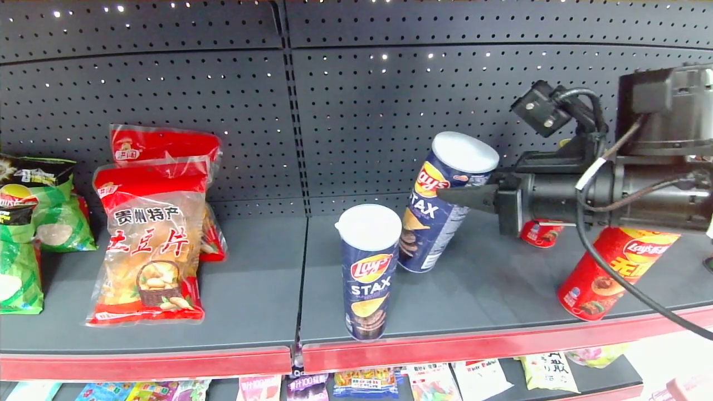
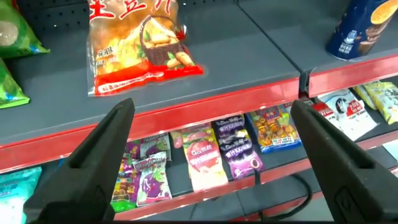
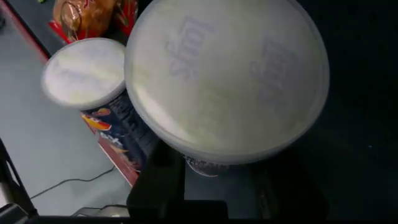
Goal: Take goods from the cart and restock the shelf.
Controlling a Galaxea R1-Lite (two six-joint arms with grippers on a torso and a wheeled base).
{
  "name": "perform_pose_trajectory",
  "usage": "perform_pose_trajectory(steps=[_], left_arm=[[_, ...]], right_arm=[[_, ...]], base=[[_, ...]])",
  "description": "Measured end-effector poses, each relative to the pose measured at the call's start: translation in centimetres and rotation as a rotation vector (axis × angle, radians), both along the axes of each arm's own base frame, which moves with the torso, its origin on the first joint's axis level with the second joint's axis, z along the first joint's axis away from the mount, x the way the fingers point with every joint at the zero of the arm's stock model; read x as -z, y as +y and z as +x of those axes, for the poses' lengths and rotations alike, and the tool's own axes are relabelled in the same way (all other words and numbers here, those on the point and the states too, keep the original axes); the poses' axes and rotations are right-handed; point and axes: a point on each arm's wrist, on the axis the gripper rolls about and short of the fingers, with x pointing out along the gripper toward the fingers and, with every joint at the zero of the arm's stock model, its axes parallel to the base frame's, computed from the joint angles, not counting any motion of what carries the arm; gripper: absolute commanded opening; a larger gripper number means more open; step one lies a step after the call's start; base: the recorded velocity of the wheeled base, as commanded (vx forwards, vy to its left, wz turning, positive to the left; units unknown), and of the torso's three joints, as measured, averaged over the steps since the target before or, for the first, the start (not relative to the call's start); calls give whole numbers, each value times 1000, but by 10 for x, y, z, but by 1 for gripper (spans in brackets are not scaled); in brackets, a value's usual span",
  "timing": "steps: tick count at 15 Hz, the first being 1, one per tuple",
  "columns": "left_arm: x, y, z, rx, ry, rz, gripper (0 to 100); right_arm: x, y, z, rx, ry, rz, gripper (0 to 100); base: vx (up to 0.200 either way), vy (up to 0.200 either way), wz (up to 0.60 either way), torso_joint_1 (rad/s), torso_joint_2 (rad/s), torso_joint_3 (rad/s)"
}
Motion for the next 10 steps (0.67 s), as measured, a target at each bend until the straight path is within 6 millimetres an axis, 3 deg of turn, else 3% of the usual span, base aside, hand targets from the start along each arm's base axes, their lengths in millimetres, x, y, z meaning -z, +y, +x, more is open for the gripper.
perform_pose_trajectory(steps=[4, 10], left_arm=[[6, 0, 1, -3, 14, 5, 100], [10, 0, 2, 3, 23, 19, 100]], right_arm=[[8, 12, 39, 5, 16, -3, 0], [24, 17, 78, -44, 11, -36, 0]], base=[[0, 0, 0, 0, 0, 0], [0, 0, 0, 0, 0, 0]])
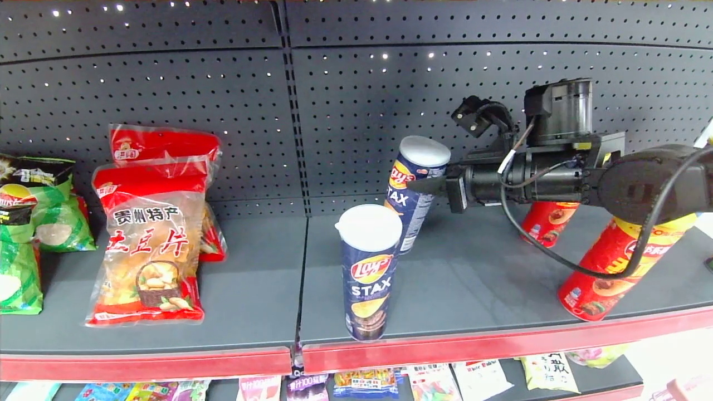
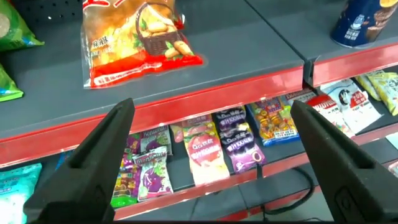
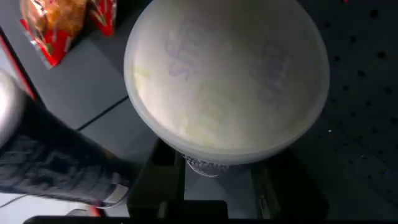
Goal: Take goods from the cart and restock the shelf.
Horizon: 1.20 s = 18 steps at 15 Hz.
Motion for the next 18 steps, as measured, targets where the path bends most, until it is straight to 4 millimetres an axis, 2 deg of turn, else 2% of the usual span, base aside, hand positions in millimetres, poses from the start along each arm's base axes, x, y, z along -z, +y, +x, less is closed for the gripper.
perform_pose_trajectory(steps=[5, 18], left_arm=[[7, 0, 2, 16, 17, 39, 100], [8, -1, 2, 17, 21, 42, 100]], right_arm=[[8, -3, 17, 5, -3, -19, 0], [15, 15, 18, -50, -14, -36, 0]], base=[[0, 0, 0, 0, 0, 0], [0, 0, 0, 0, 0, 0]])
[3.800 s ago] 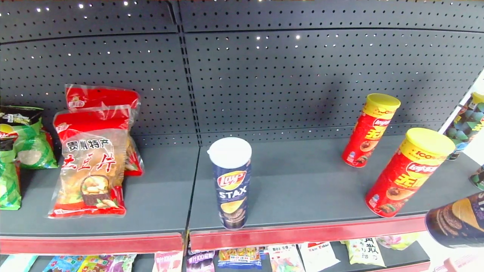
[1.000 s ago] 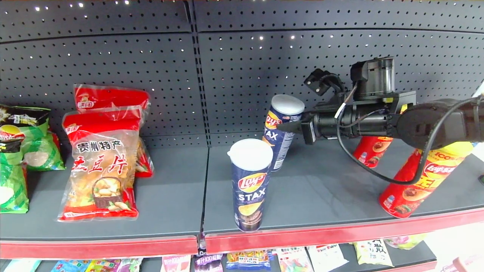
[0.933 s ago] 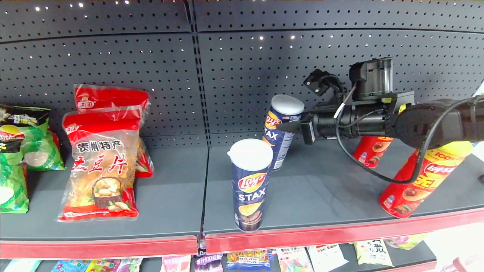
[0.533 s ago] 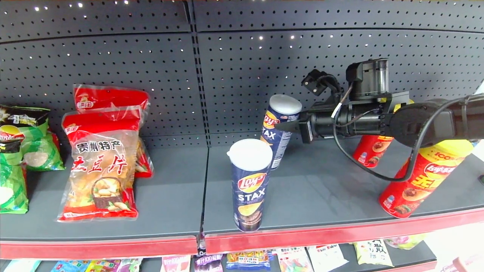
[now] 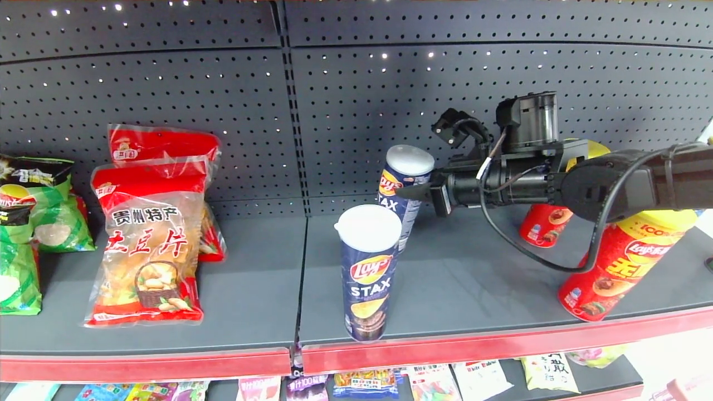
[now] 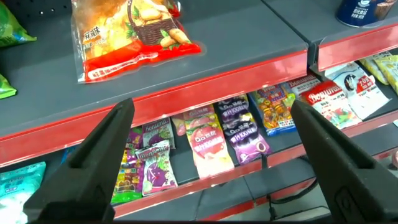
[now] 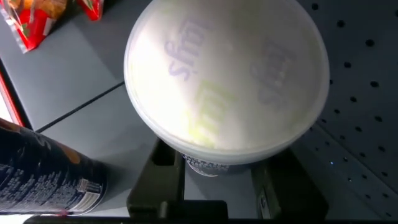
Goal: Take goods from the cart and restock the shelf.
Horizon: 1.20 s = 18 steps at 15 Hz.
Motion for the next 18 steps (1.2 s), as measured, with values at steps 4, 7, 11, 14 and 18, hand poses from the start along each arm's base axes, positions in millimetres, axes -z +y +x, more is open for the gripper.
perform_pose_trajectory(steps=[4, 7, 11, 14, 18], left_arm=[[0, 0, 0, 0, 0, 0, 100], [0, 0, 0, 0, 0, -1, 100], [0, 0, 0, 0, 1, -3, 100], [0, 0, 0, 0, 1, -3, 100], [0, 0, 0, 0, 1, -3, 100]], right_arm=[[1, 9, 3, -10, -7, 0, 0], [4, 12, 5, -14, 0, -3, 0], [9, 14, 6, -17, 7, -9, 0], [10, 19, 6, -30, 8, -10, 0], [14, 23, 6, -36, 13, -12, 100]], base=[[0, 0, 0, 0, 0, 0], [0, 0, 0, 0, 0, 0], [0, 0, 0, 0, 0, 0], [0, 0, 0, 0, 0, 0], [0, 0, 0, 0, 0, 0]])
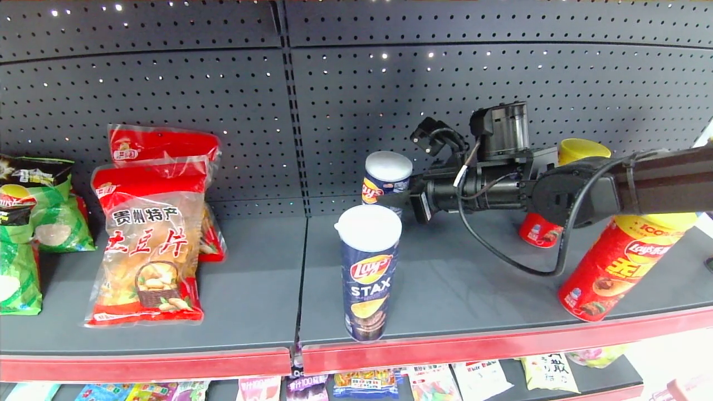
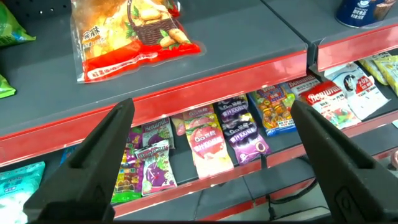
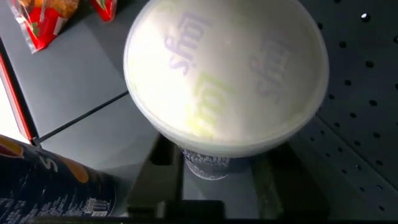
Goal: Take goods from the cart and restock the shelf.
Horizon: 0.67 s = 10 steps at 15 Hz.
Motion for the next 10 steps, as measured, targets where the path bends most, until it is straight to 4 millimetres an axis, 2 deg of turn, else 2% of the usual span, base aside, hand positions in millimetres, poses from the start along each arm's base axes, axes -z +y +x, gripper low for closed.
perform_pose_trajectory(steps=[7, 10], left_arm=[[0, 0, 0, 0, 0, 0, 100], [0, 0, 0, 0, 0, 0, 100]], right_arm=[[0, -2, 1, 5, -9, 2, 100], [-3, -7, -8, 16, -7, -1, 100]], base=[[0, 0, 0, 0, 0, 0], [0, 0, 0, 0, 0, 0]])
